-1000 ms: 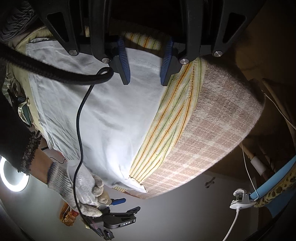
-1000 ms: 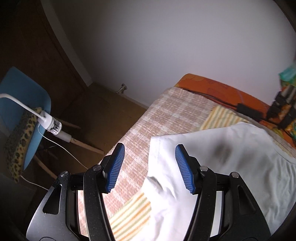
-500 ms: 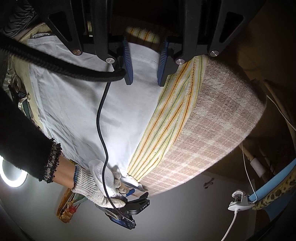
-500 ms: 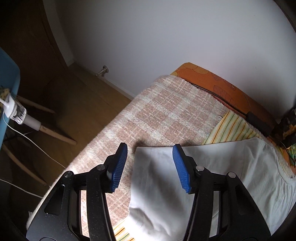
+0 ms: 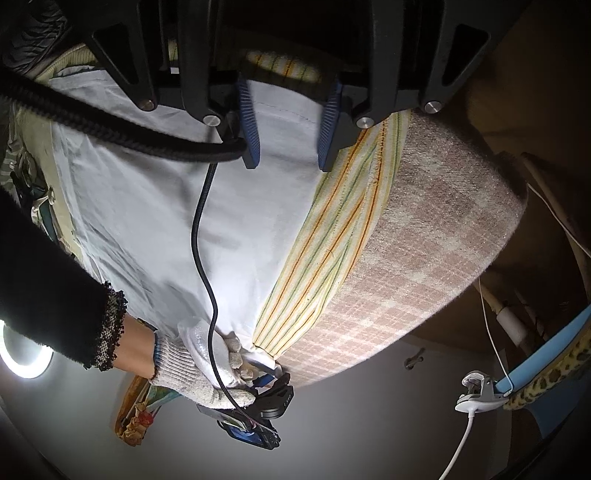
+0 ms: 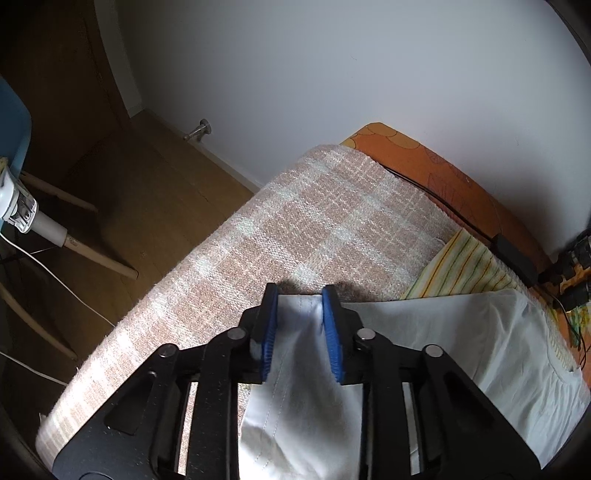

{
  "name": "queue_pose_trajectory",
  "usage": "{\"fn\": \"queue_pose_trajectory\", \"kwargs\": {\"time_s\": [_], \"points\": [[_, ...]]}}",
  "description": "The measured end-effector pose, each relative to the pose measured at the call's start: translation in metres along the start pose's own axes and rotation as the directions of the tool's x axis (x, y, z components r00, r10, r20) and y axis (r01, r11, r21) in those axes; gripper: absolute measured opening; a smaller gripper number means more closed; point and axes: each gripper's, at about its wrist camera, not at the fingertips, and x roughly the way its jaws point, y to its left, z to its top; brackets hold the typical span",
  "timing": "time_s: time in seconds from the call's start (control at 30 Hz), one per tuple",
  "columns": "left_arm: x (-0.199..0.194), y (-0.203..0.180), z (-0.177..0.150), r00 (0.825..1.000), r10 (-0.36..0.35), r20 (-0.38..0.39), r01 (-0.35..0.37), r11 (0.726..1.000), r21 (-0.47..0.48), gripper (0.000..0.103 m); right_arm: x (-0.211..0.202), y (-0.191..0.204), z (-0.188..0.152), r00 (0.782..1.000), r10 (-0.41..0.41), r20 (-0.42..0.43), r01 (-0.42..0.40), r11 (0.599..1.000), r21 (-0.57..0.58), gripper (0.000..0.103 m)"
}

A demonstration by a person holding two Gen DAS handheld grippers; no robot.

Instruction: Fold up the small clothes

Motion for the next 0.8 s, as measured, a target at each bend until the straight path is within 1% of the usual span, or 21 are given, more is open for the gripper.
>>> {"fn": "queue_pose_trajectory", "kwargs": {"time_s": [0.03,0.1,0.13,0.17,0.2,0.3,0.37,0.47,0.53,0.6,0.8], "points": [[0.001,-0.001,0.0,1.0,0.006,0.001,-0.006,1.0,0.01,0.033,0.0,0.0,0.001,1.0,0.001,0.0,-0.001,1.0,0.005,0.02],[0.001,-0.001,-0.001,1.0,0.016,0.005,-0.016,1.0,0.019,0.028,0.001,-0.005,0.003,1.0,0.008,0.0,-0.008,1.0,0.018,0.012],[0.001,0.001,-0.001,1.0,0.026,0.008,-0.026,0.999,0.019,0.019,0.0,-0.008,0.003,1.0,0.014,0.0,-0.014,0.999,0.028,0.01],[0.001,0.003,-0.001,1.0,0.028,0.008,-0.028,1.0,0.011,0.006,-0.001,-0.011,0.003,1.0,0.022,0.002,-0.023,0.999,0.037,0.009],[0.001,0.006,0.0,1.0,0.016,0.003,-0.016,1.0,-0.006,0.0,-0.003,-0.014,0.003,0.999,0.032,0.006,-0.032,0.998,0.047,0.008],[-0.004,0.012,0.002,0.999,-0.042,0.005,0.042,0.998,-0.056,0.0,-0.009,-0.023,0.004,0.997,0.069,0.029,-0.071,0.995,0.067,0.007],[-0.01,0.008,0.004,0.998,-0.056,0.023,0.057,0.997,-0.045,0.0,-0.016,-0.03,0.005,0.995,0.081,0.049,-0.085,0.993,0.077,0.007],[-0.017,-0.001,0.006,0.997,-0.058,0.05,0.059,0.998,-0.011,0.0,-0.026,-0.044,0.005,0.993,0.092,0.074,-0.099,0.99,0.098,0.007],[-0.021,-0.003,0.008,0.996,-0.067,0.059,0.067,0.998,-0.008,0.0,-0.035,-0.053,0.005,0.991,0.104,0.088,-0.113,0.987,0.113,0.007],[-0.023,-0.003,0.009,0.996,-0.058,0.071,0.059,0.998,-0.011,0.0,-0.041,-0.058,0.004,0.99,0.099,0.101,-0.111,0.985,0.128,0.007],[-0.025,-0.001,0.007,0.997,-0.049,0.067,0.05,0.999,-0.01,0.0,-0.056,-0.069,0.004,0.986,0.104,0.131,-0.123,0.982,0.146,0.007]]}}
